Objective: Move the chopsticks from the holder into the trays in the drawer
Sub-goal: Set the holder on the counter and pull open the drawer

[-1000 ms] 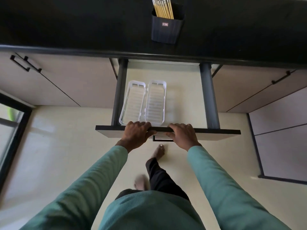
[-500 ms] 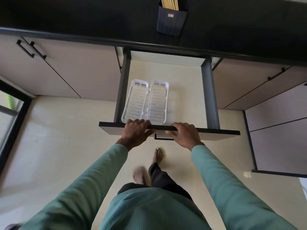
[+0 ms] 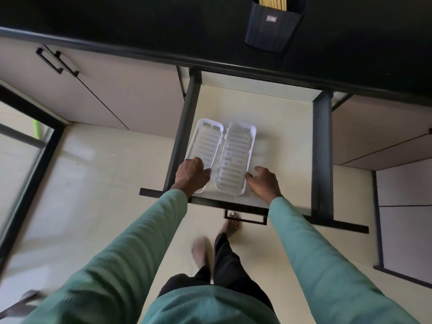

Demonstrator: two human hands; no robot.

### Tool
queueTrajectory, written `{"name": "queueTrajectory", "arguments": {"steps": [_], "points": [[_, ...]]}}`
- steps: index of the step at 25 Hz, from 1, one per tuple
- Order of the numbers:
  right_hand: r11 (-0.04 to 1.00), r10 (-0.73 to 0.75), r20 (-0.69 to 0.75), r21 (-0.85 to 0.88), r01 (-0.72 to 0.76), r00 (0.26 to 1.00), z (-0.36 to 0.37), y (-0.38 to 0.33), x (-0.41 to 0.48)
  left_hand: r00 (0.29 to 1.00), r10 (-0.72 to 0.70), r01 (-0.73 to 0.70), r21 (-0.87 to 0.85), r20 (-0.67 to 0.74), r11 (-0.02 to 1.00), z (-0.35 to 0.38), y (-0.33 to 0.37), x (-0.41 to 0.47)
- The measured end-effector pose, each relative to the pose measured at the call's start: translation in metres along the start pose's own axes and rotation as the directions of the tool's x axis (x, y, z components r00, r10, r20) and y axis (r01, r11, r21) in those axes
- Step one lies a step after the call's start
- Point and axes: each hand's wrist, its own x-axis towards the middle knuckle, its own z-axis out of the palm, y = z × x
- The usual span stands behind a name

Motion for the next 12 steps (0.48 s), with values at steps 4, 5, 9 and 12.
{"name": "queueTrajectory", "arguments": {"steps": [4,5,9,12], "points": [[0.996,-0.063,0.086,0.072,0.057,0.994,0.01,-0.002,0.031,0.996,0.024,-0.028,0.045,0.081,0.999,0.021,0.008,0.023],[0.993,-0.072,0.085,0.102,0.063,0.994,0.009,-0.002,0.037,0.996,0.031,-0.035,0.047,0.085,0.998,0.023,0.011,0.027],[0.984,-0.133,0.061,0.13,0.125,0.989,0.007,-0.002,0.048,0.994,0.018,-0.012,-0.061,0.104,0.998,0.015,0.022,0.04],[0.977,-0.168,0.08,0.143,0.156,0.983,0.007,-0.001,0.051,0.989,0.004,0.018,-0.14,0.151,0.99,0.011,0.026,0.045]]}}
